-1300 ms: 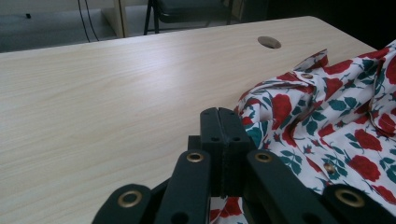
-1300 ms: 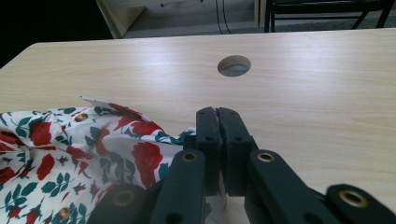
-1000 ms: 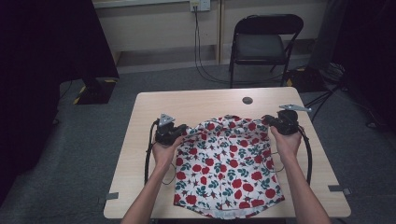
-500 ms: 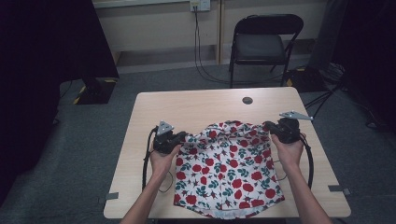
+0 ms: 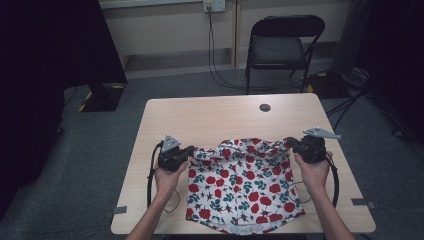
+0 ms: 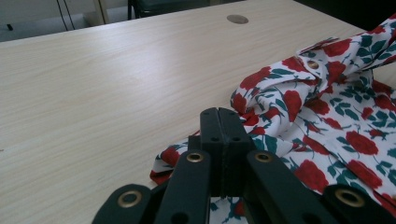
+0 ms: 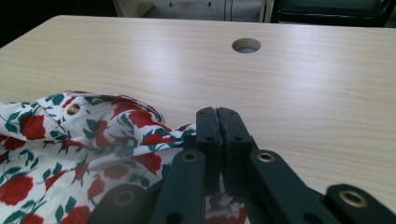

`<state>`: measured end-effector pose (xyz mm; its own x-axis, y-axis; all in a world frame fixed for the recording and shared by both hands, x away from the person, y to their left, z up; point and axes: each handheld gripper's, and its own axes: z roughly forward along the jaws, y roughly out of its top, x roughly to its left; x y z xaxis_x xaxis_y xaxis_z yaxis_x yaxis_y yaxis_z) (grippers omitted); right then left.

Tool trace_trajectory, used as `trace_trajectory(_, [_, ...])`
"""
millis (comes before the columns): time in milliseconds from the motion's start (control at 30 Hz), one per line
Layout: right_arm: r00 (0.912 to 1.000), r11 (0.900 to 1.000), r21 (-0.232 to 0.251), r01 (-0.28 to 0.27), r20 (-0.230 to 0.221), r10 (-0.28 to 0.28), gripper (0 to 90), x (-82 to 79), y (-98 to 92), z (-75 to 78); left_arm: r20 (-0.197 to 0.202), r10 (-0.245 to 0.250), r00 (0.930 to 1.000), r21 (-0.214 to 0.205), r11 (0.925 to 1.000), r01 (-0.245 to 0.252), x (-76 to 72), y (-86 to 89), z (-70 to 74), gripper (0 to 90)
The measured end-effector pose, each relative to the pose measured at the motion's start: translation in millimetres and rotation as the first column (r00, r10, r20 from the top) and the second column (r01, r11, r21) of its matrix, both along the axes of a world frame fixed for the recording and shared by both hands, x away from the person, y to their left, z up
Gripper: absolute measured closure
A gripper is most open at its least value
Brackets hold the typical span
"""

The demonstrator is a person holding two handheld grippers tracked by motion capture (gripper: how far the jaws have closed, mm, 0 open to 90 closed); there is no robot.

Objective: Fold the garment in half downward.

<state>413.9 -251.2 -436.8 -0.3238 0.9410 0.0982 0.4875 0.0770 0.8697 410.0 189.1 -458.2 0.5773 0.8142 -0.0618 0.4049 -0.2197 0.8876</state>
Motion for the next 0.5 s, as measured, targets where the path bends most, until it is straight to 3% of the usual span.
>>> trace_trajectory(100, [1.0000, 1.0000, -0.001, -0.002, -0.003, 0.002, 88.3, -6.1, -1.1, -2.7, -0.004, 0.003, 1.0000, -0.016, 0.9999, -0.003, -5.6, 5.5, -2.4, 90.0])
trace_trajectory(267, [0.9999, 1.0000, 0.000, -0.001, -0.012, 0.001, 88.2, -15.4, -4.3, -10.3, 0.002, -0.003, 1.0000, 0.004, 1.0000, 0.003, -15.9, 8.7, -5.9, 90.0])
trace_trajectory(500, [0.9998, 0.9997, 0.022, -0.001, -0.021, 0.002, 88.2, -33.4, -7.2, -21.3, -0.022, -0.009, 0.9997, 0.002, 1.0000, 0.009, -26.8, 11.4, -18.3, 90.0])
